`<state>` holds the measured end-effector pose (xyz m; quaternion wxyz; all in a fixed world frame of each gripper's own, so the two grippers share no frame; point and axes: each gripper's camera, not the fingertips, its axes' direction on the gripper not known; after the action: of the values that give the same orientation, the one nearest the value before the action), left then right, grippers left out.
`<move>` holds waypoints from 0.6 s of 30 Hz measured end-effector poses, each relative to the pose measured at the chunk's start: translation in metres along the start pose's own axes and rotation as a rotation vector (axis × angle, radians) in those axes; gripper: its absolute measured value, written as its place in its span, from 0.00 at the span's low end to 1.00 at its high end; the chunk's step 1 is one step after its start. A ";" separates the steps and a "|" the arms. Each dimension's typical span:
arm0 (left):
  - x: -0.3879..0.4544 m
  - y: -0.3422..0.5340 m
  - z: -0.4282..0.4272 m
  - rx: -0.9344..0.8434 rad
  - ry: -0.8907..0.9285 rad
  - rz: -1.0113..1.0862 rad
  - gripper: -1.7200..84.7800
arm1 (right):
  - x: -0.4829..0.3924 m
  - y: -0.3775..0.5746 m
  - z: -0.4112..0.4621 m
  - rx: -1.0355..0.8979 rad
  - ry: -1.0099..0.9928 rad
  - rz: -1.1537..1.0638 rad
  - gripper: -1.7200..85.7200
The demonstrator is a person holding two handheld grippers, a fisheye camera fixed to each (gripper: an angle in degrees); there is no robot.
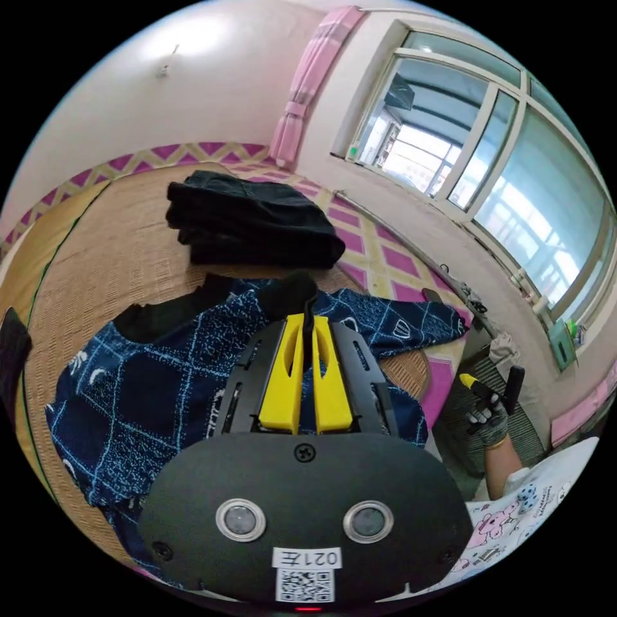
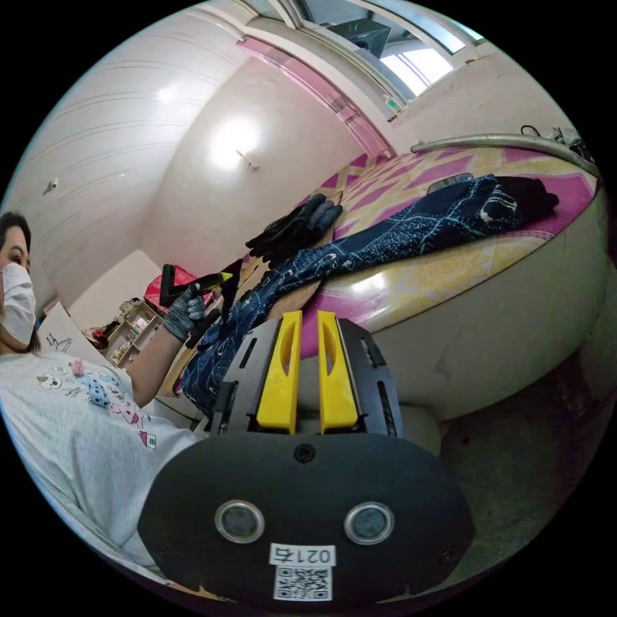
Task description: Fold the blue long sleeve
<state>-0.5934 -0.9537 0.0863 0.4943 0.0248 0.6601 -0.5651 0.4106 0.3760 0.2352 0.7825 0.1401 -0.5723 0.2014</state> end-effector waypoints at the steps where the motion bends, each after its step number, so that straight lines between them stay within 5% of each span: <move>1: 0.004 -0.001 0.015 -0.020 0.004 0.000 0.01 | 0.003 -0.003 0.000 -0.001 -0.012 0.004 0.07; 5: 0.015 0.006 0.110 -0.174 0.002 -0.031 0.01 | 0.004 -0.010 0.001 -0.008 -0.034 -0.004 0.07; 14: 0.044 0.011 0.151 -0.161 -0.045 0.059 0.04 | 0.019 -0.030 -0.008 0.021 -0.018 -0.001 0.07; 18: 0.052 0.017 0.149 -0.117 0.191 0.152 0.09 | 0.037 -0.046 -0.023 0.082 0.053 0.075 0.10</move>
<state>-0.5170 -1.0903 0.0576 0.4712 0.0999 0.7321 -0.4817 0.4615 0.3515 0.2639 0.7830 0.1451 -0.5473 0.2576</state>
